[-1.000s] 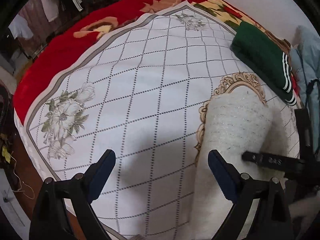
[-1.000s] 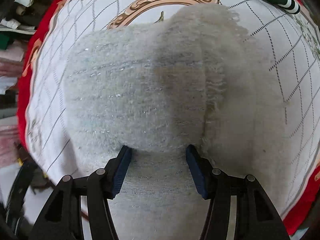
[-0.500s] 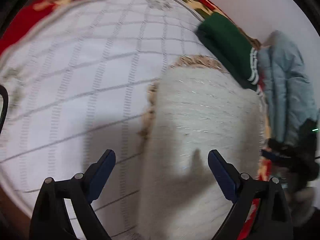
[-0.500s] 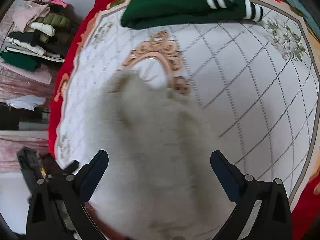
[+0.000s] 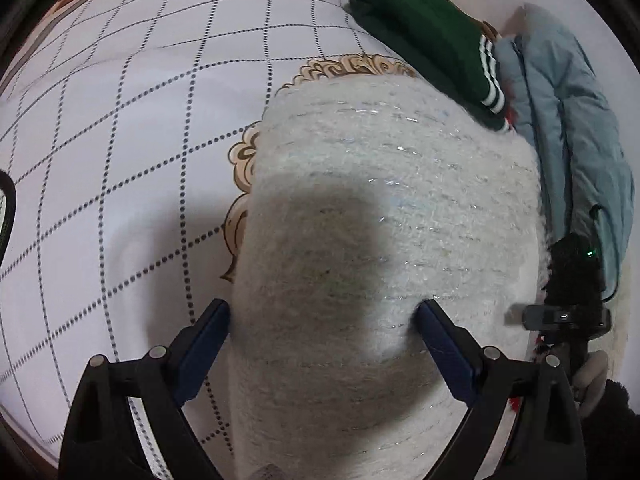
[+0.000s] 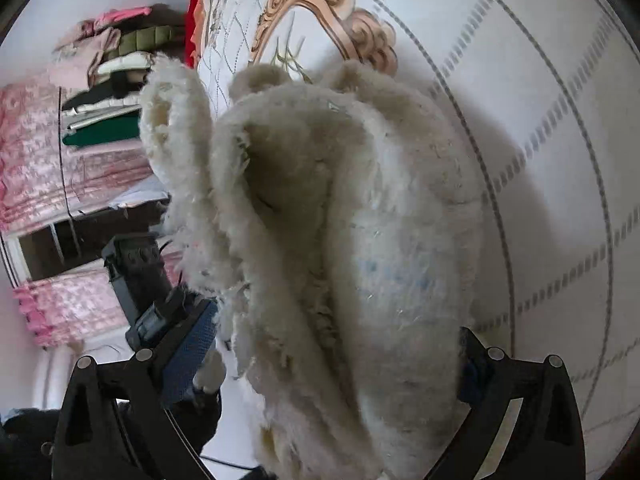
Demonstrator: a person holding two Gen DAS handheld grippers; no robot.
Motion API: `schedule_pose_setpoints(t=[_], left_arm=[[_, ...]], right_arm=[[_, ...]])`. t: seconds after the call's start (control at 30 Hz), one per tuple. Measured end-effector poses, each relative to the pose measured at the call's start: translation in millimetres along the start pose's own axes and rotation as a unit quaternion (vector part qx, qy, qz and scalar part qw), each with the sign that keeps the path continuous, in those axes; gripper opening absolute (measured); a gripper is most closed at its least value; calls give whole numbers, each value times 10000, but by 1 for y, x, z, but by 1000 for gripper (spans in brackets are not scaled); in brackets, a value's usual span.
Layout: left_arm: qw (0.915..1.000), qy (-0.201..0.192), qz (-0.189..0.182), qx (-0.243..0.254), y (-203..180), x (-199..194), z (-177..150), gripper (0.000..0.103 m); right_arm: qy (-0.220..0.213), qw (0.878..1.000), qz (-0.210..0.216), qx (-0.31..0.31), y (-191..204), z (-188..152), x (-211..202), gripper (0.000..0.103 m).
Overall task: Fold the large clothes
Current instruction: 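Carry the folded cardigan with both tools onto the green garment and release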
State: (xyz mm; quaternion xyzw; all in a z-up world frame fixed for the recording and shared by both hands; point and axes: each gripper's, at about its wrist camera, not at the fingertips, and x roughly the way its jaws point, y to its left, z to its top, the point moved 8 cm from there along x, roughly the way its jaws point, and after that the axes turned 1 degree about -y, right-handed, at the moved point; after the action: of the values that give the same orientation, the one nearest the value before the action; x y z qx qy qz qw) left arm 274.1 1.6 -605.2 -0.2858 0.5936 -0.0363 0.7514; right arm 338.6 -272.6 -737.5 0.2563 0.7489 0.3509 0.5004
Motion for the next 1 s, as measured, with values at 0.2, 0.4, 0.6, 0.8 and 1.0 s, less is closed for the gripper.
schedule_pose_setpoints(t=[0.2,0.4,0.6,0.8,1.0], left_arm=[[9982,301,-506,104,1,11,8,97],[9960,76,-572,689,-18,-4,22,92],[9901,37,-625,1253,-45,-22,47,91],[9852,14,-639,1589,-70,-38,76,91],[9829,-117,-573,1746,-118,-48,132,91]], right_arm=[[-433,9973,-98,582,-22,0,16,100],[-721,9944,-174,757,-3,-9,15,69],[-1190,9890,-97,876,27,-11,-3,60],[-1738,9804,58,923,57,7,-48,59],[-2016,9750,133,923,92,42,-99,58]])
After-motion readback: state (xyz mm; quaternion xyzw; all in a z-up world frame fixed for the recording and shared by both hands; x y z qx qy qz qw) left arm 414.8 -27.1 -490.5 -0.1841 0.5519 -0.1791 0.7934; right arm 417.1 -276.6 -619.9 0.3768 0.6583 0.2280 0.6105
